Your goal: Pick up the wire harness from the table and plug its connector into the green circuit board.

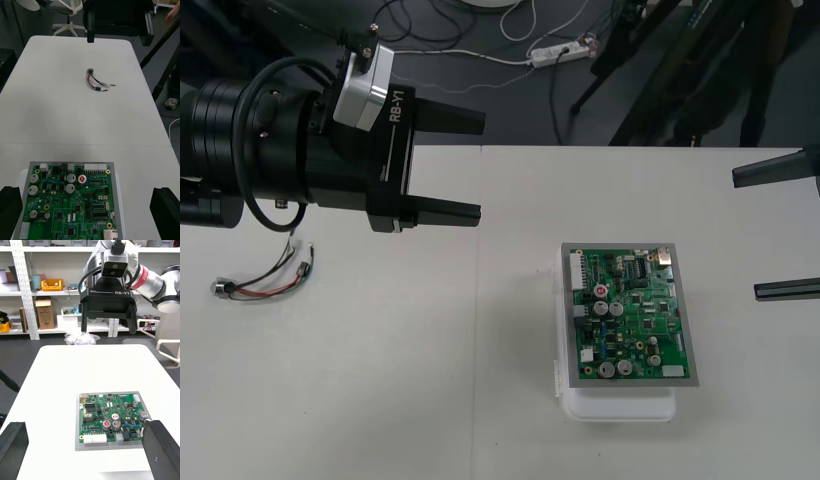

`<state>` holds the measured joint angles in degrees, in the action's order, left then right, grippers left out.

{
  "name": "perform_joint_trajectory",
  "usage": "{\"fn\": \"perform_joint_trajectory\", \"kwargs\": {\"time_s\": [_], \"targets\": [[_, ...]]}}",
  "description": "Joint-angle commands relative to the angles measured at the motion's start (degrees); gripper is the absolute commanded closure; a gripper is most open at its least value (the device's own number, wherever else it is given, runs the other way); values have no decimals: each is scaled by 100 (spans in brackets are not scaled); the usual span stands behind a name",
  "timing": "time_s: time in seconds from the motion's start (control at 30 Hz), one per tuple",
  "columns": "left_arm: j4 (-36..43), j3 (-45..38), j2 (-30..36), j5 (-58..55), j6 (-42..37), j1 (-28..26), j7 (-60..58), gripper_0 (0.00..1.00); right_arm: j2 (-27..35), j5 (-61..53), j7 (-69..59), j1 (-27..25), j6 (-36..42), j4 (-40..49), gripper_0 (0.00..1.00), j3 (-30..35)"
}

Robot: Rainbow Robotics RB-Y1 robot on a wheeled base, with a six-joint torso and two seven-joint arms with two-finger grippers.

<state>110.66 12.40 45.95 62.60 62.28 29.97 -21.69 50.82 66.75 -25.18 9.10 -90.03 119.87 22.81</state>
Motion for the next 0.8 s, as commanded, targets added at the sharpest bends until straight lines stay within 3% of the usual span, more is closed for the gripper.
{"fn": "perform_joint_trajectory", "kwargs": {"time_s": [0.03, 0.8], "targets": [[123, -167, -69, 24, -93, -35, -142, 11, -19, 22, -13, 57, 3, 28, 0, -58], [123, -167, -69, 24, -93, -35, -142, 11, -19, 22, -13, 57, 3, 28, 0, -58]]}}
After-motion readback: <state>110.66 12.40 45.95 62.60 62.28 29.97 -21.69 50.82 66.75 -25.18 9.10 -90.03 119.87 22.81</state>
